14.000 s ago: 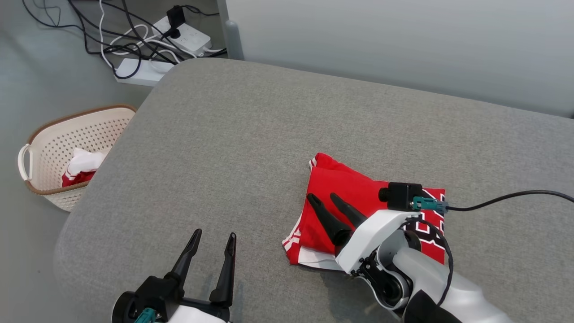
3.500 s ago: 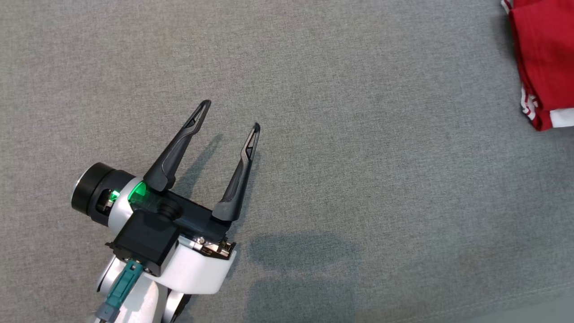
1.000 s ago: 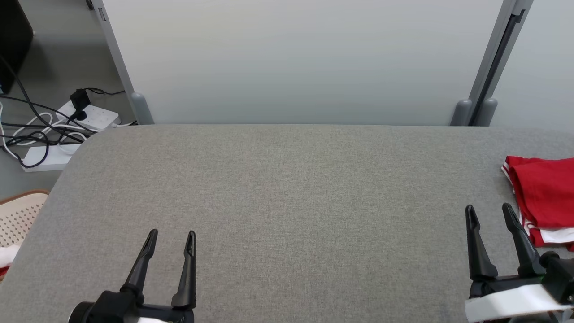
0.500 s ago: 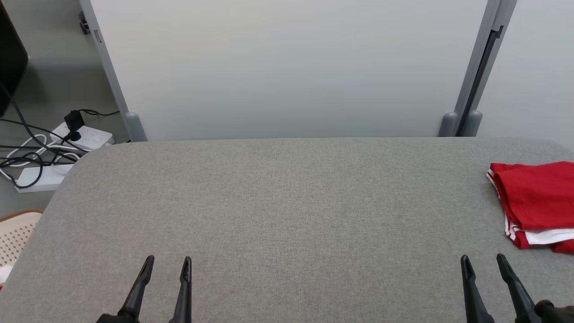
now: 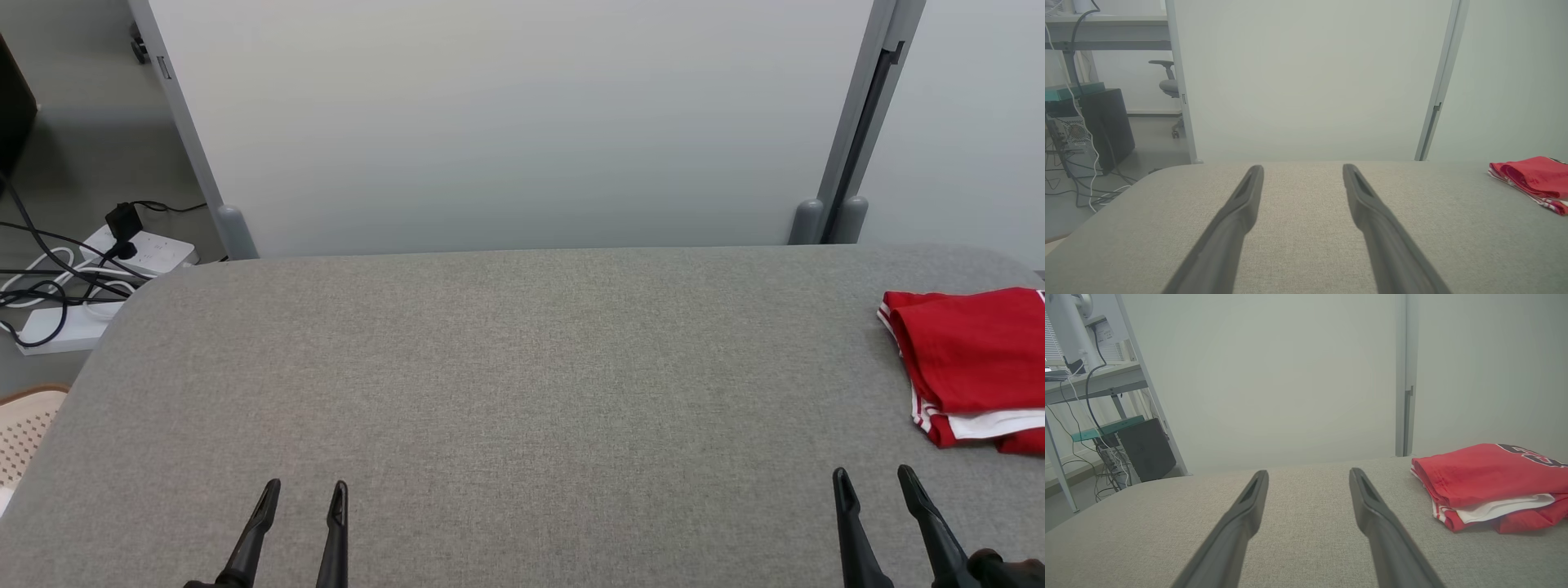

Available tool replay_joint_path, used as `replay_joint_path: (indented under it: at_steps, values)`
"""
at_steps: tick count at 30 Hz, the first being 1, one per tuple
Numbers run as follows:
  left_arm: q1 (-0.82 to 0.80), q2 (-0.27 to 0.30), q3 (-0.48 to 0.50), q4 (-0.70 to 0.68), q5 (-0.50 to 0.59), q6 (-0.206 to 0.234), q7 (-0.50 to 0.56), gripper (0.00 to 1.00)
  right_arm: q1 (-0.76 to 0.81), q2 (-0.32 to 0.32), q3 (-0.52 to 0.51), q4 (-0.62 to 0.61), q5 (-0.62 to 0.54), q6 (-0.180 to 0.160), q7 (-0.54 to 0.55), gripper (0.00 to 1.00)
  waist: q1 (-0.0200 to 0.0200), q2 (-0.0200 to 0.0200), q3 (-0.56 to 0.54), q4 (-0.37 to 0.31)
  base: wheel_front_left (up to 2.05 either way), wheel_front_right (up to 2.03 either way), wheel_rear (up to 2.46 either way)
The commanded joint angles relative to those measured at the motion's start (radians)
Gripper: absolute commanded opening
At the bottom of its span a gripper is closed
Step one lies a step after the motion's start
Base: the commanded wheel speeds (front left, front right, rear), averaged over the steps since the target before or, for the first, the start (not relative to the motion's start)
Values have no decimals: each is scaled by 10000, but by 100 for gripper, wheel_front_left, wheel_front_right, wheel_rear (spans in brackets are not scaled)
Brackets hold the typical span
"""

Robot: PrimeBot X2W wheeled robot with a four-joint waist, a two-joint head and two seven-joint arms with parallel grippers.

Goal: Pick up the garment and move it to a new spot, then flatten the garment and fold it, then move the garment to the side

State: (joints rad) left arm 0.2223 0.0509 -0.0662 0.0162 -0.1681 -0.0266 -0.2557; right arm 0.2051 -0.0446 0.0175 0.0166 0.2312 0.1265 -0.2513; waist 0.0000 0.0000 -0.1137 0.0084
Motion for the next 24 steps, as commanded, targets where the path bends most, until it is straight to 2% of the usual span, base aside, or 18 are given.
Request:
replay_joint_path:
  at_steps: [1,24]
  values:
    - [-360,-6,321,-190,74,0,-60,100,-279,-152,291,-285,40,42,-105,100,0,0,5,10,0,0,0]
    - [-529,-6,245,-98,-87,20,-61,100,-388,-292,395,-358,115,42,-105,100,0,0,209,21,0,0,0]
